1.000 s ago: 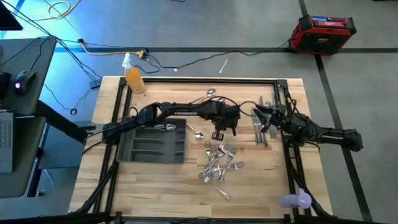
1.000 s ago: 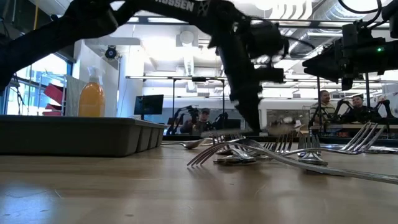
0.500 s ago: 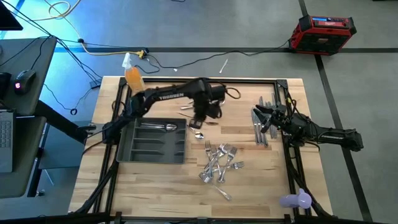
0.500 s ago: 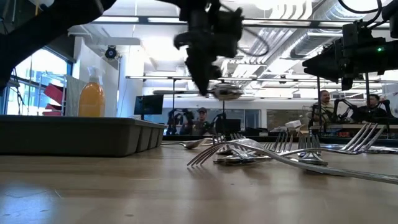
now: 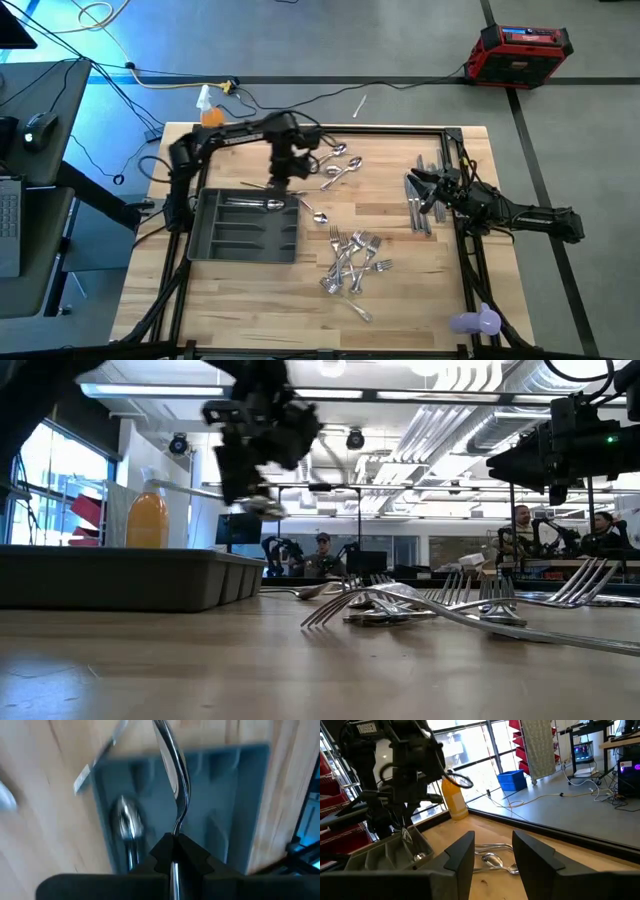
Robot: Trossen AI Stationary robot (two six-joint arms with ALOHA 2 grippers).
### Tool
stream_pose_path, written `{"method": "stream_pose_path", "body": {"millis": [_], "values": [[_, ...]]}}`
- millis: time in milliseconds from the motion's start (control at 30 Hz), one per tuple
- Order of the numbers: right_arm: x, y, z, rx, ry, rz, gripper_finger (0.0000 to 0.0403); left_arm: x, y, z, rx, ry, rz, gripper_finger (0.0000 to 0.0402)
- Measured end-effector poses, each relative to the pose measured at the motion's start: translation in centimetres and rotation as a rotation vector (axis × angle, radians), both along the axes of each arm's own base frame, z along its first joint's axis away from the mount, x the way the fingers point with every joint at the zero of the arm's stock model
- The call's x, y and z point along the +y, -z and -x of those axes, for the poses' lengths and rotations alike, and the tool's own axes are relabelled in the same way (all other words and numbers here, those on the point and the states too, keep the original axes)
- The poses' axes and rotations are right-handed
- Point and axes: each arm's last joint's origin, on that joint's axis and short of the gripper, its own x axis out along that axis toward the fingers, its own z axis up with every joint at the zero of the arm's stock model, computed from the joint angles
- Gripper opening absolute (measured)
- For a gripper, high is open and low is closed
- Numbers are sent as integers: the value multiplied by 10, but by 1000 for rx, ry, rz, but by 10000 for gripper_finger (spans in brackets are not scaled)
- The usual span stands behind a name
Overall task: Sort silverware
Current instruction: Put the silver spoon into the black silverware tray
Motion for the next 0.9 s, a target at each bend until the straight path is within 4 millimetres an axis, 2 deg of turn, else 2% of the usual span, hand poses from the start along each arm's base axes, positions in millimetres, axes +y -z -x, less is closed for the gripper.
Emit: {"method": "stream_pose_path", "body": {"millis": [133,400,633,900], "values": [[0,0,0,0,0,0,121,-3,16,21,-13,-39,62,0],[0,0,0,-7,1,-9,121,3,53,40,35,-19,61,0],[0,0,0,-9,1,-9,121,15,61,54,74,-42,60,0],[0,0,0,-8,2,-8,121,13,77,63,82,-39,93,0]]}}
